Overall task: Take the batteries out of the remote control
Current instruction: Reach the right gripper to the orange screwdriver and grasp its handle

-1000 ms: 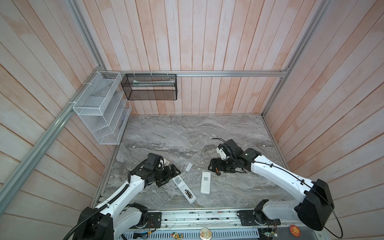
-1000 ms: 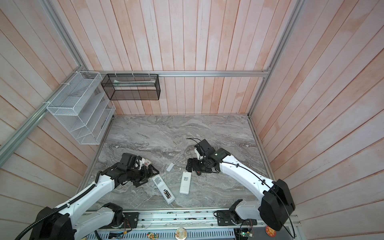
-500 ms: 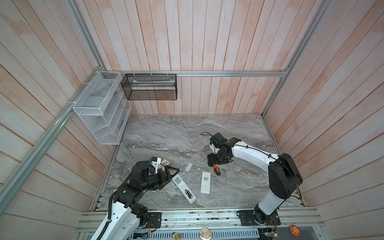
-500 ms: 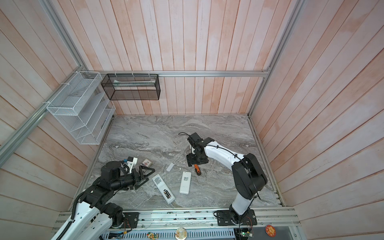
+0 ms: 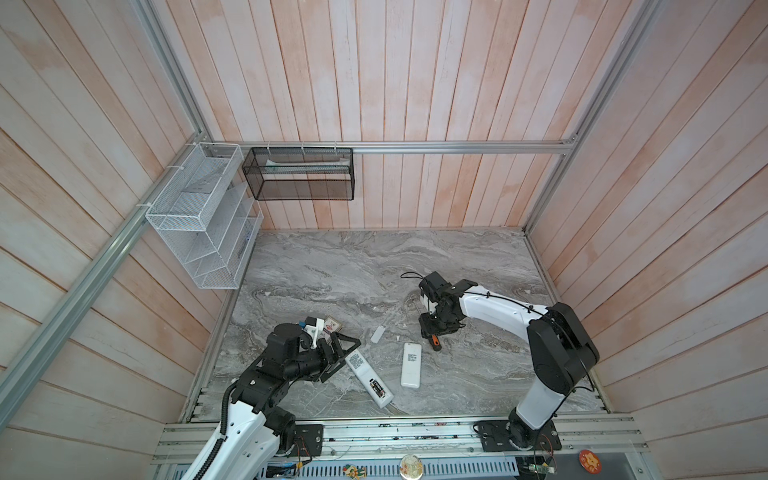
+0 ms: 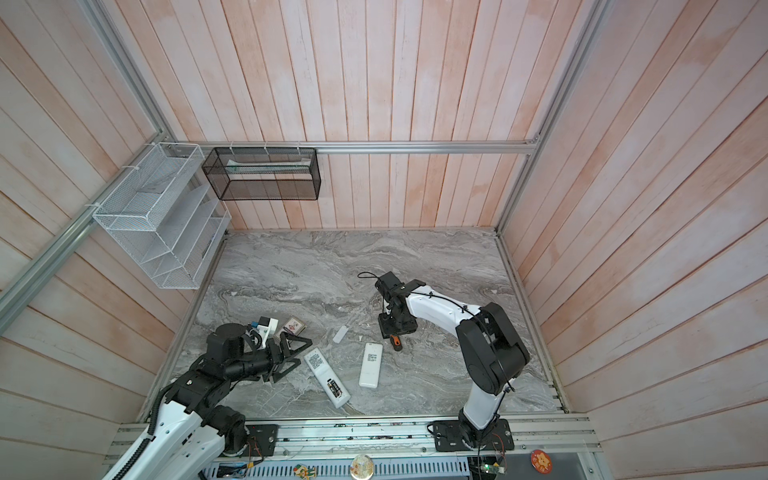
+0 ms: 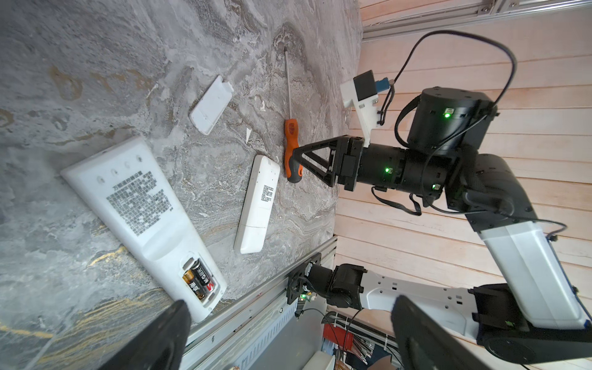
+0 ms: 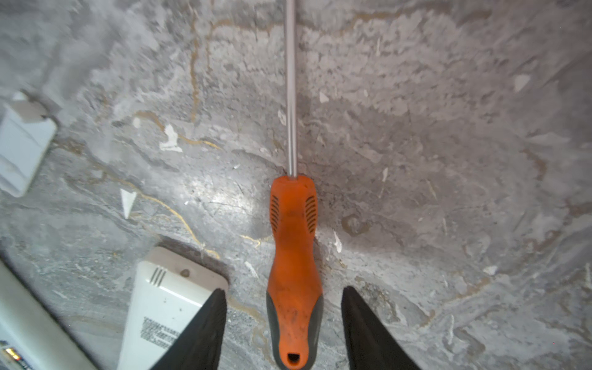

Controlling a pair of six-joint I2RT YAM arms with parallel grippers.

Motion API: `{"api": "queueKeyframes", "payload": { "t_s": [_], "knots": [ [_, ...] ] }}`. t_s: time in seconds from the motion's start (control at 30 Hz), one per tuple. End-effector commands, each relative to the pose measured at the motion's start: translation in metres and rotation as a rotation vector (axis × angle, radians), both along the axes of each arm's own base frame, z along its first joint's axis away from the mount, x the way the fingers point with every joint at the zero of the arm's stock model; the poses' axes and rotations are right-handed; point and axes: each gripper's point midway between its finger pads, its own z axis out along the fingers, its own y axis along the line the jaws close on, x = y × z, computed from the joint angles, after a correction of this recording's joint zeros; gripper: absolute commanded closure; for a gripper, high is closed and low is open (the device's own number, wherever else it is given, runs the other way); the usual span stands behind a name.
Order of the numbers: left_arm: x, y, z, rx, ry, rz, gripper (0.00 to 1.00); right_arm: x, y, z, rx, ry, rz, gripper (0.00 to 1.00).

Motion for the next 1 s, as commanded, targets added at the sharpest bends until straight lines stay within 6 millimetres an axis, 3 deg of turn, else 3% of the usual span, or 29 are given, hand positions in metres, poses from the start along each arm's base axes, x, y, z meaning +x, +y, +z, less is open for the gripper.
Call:
{"api": "queueKeyframes", "payload": {
  "t_s": [0.0, 0.3, 0.57, 0.73, 0.83, 0.97],
  "knots": [
    [0.001, -0.004, 0.006, -0.019, -0.031, -0.025, 0.0, -0.008, -0.008, -0.012, -0.018, 0.029, -0.024, 0.43],
    [0.001, -0.003, 0.007, -0.016, -0.027, -0.022, 0.0, -0.017, -0.01, -0.025, -0.003, 0.048, -0.039, 0.48],
    [0.002, -0.002, 0.005, -0.01, -0.022, -0.01, 0.0, -0.014, -0.008, -0.022, 0.01, 0.025, -0.021, 0.67],
    [0.003, -0.003, 0.005, -0.013, -0.018, -0.011, 0.0, -0.009, -0.008, -0.013, 0.011, -0.012, 0.007, 0.86],
    [0.004, -0.004, 0.008, -0.016, -0.024, -0.014, 0.0, -0.007, -0.007, -0.003, 0.021, -0.036, 0.02, 0.91],
    [0.008, -0.005, 0.022, -0.018, -0.07, -0.027, 0.0, -0.002, 0.003, 0.032, 0.083, -0.104, 0.055, 0.94]
  ]
}}
